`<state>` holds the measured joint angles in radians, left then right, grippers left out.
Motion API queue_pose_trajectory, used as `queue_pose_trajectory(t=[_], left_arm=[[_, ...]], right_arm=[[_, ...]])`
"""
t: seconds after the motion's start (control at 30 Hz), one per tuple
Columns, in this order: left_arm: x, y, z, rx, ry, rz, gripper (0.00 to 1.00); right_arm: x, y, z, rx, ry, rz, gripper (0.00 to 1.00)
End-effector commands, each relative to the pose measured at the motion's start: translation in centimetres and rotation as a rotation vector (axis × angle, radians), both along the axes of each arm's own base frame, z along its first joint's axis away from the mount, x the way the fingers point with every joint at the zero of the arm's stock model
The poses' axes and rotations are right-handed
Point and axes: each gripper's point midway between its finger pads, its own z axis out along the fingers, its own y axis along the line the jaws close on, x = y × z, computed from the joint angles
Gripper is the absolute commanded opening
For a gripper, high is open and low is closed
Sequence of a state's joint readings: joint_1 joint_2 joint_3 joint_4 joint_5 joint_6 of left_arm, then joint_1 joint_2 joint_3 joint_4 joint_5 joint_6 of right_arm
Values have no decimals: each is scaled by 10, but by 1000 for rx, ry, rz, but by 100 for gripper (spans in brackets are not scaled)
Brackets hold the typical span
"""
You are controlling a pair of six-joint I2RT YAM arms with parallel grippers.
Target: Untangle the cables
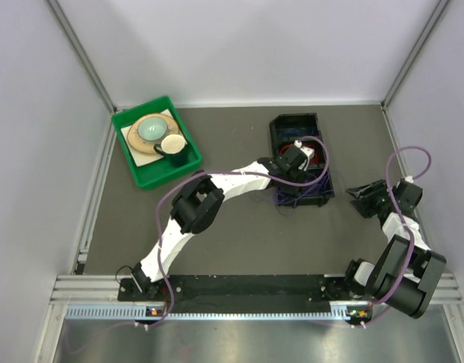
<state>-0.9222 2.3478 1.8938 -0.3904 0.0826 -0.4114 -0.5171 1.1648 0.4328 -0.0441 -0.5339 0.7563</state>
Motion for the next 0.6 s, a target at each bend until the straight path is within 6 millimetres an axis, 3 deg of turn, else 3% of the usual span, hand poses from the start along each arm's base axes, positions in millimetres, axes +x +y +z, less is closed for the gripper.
queue_pose_trajectory(t=[0.0,0.13,0.43,0.53,0.57], left_arm=[[1,9,38,4,-63,8,25],[3,12,47,11,-87,19,29],[13,15,74,7,-159,52,39],[15,16,80,5,-169,56,42],[15,16,82,4,-173,58,43]], right_arm=[[14,-2,30,-26,-112,4,53],[17,-2,30,-10,-120,-5,62],[25,30,4,93,-98,55,58],[28,31,3,107,-102,50,35],[30,29,6,98,-108,44,15]])
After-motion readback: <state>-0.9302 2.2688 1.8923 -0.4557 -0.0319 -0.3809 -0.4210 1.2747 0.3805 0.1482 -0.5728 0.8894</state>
